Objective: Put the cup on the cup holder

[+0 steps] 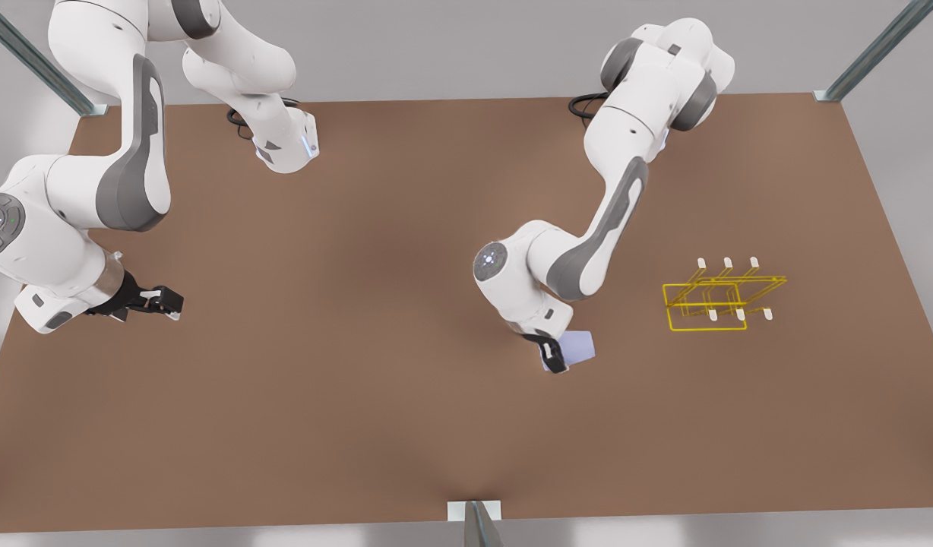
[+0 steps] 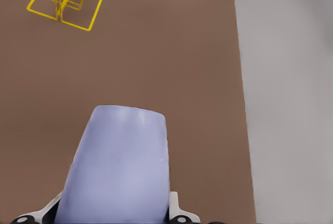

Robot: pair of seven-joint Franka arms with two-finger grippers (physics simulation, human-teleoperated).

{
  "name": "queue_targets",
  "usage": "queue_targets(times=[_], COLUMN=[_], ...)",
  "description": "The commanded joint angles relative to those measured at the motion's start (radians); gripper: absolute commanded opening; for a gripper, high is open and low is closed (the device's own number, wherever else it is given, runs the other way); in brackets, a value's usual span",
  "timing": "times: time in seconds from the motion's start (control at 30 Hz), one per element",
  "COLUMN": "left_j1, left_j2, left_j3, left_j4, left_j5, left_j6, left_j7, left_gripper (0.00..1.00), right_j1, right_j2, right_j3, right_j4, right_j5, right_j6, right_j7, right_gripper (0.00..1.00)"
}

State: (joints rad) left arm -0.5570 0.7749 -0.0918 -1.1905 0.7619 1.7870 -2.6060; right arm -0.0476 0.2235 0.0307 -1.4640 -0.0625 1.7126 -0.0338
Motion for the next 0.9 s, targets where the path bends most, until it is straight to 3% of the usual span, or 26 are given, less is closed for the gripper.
queue_targets(times=[0.0,0.1,0.4,0.47,0.57,0.63,0.7,0.77,0.87], left_j1=[0.0,0.0,-0.012,-0.001,0.003,0.005,0.005,0.002,0.003], left_j2=[0.01,0.038,0.047,0.067,0.079,0.081,0.129,0.224,0.224], left_j3=[0.023,0.043,0.047,0.046,0.046,0.046,0.047,0.047,0.049], left_j4=[-0.009,-0.009,-0.136,-0.124,-0.029,0.038,0.046,0.177,0.197], left_j5=[0.26,0.428,0.565,0.524,0.34,0.163,0.126,0.128,0.192], left_j6=[-0.207,-0.273,-0.314,-0.391,-0.667,-0.756,-0.839,-0.831,-0.69], left_j7=[0.291,0.33,0.385,0.47,0.575,0.57,0.558,0.558,0.615], left_gripper=[0.81,0.81,0.81,0.81,0.81,0.81,0.81,0.81,0.81], right_j1=[0.0,0.0,0.0,-0.001,-0.001,-0.001,-0.001,-0.001,-0.001], right_j2=[-0.001,-0.001,-0.001,-0.001,0.0,0.0,0.0,0.0,0.002], right_j3=[0.0,0.0,0.009,0.014,0.014,0.014,0.014,0.014,0.014], right_j4=[0.001,0.001,0.001,0.002,0.007,0.007,0.007,0.007,0.007], right_j5=[0.0,0.001,-0.002,-0.002,-0.002,-0.002,-0.002,-0.002,-0.002], right_j6=[-0.001,-0.001,0.001,0.001,0.001,0.001,0.001,0.001,0.001], right_j7=[-0.006,-0.006,-0.003,-0.003,-0.005,-0.005,-0.006,-0.006,-0.008], right_gripper=[1.0,1.0,1.0,1.0,1.0,1.0,1.0,1.0,1.0])
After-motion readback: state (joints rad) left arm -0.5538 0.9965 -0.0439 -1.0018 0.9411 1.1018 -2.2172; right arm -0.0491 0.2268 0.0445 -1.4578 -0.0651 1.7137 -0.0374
